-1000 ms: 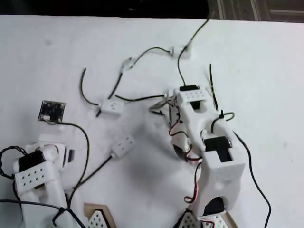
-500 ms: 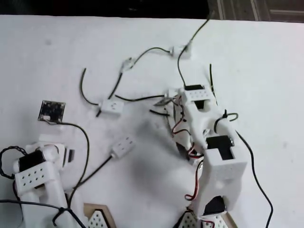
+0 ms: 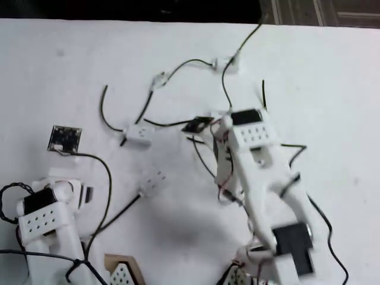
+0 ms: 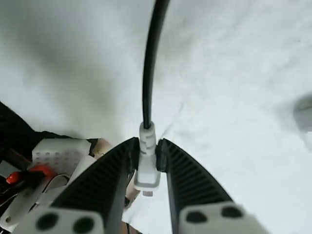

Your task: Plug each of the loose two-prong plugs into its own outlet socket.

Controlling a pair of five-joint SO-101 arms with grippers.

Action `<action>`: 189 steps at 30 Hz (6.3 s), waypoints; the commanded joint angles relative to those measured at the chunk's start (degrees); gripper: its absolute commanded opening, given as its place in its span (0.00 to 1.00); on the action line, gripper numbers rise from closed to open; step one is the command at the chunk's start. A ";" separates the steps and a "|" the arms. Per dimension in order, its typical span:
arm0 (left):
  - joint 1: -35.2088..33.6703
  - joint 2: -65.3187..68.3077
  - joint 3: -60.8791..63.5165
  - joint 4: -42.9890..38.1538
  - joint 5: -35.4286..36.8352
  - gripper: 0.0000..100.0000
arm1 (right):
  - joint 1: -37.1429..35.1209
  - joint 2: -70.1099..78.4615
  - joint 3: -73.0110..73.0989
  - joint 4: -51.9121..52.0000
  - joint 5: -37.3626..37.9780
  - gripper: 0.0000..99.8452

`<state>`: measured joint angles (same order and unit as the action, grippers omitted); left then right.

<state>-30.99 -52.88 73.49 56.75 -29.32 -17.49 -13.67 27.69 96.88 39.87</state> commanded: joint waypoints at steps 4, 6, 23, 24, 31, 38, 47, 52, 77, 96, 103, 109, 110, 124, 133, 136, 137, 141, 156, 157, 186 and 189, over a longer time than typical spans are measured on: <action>0.13 -1.01 -0.26 -0.79 -0.44 0.24 | -4.35 -23.16 5.80 -1.98 -0.26 0.02; 0.13 -1.01 -0.26 -0.79 -0.44 0.24 | -5.93 -27.74 8.35 -3.74 -0.62 0.02; 0.13 -1.01 -0.26 -0.79 -0.44 0.24 | -17.80 -49.36 32.97 -34.95 -34.37 0.02; 0.13 -1.01 -0.26 -0.79 -0.44 0.24 | -18.68 -50.51 34.99 -37.58 -36.57 0.02; 0.13 -1.01 -0.26 -0.79 -0.44 0.24 | -22.90 -56.31 50.46 -62.02 -41.23 0.02; 0.13 -1.01 -0.26 -0.79 -0.44 0.24 | -27.47 -57.71 64.09 -87.08 -41.23 0.02; 0.13 -1.01 -0.26 -0.79 -0.44 0.24 | -29.05 -57.63 65.41 -93.76 -41.58 0.02; 0.13 -1.01 -0.26 -0.79 -0.44 0.24 | -29.05 -57.63 65.49 -93.76 -41.58 0.02; 0.22 -1.01 -0.26 -0.79 -0.44 0.24 | -28.35 -26.24 53.10 -104.84 -41.14 0.02; 0.22 -1.01 -0.26 -0.79 -0.44 0.24 | -25.71 -13.67 53.89 -114.07 -37.89 0.02; 0.22 -1.01 -0.26 -0.79 -0.44 0.24 | -26.07 -14.11 55.21 -112.40 -37.98 0.02; 0.22 -1.01 -0.26 -0.79 -0.44 0.24 | -26.07 -14.11 55.82 -112.40 -37.98 0.02; 0.22 -1.01 -0.26 -0.79 -0.44 0.24 | -26.33 -14.11 55.82 -112.40 -37.98 0.02; 0.22 -1.01 -0.26 -0.88 -0.44 0.24 | -27.65 -14.20 55.74 -109.49 -37.89 0.02; 0.22 -1.01 -0.26 -1.41 -0.44 0.24 | -27.56 -23.87 55.56 -97.54 -38.42 0.02; 0.22 -1.01 -0.26 -1.41 -0.44 0.24 | -27.56 -27.56 55.74 -94.37 -38.51 0.02; 0.22 -1.01 -0.26 -1.41 -0.44 0.24 | -27.56 -27.56 55.74 -94.37 -38.51 0.02; 0.22 -1.01 -0.26 -1.32 -0.44 0.24 | -27.56 -24.66 55.30 -95.08 -38.51 0.02; 0.22 -1.01 -0.26 -1.32 -0.44 0.24 | -27.74 -18.42 46.42 -80.13 -35.25 0.02; 0.22 -1.01 -0.26 -1.32 -0.44 0.24 | -27.74 -18.42 46.33 -79.60 -34.90 0.02; 0.22 -1.01 -0.26 -1.41 -0.44 0.24 | -27.56 3.30 24.00 -52.53 -32.18 0.02; 0.22 -1.01 -0.26 -1.41 -0.44 0.24 | -27.56 3.38 24.00 -50.33 -30.59 0.02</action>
<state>-30.99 -52.88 73.49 56.13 -29.32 -44.84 -12.79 51.34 42.64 7.60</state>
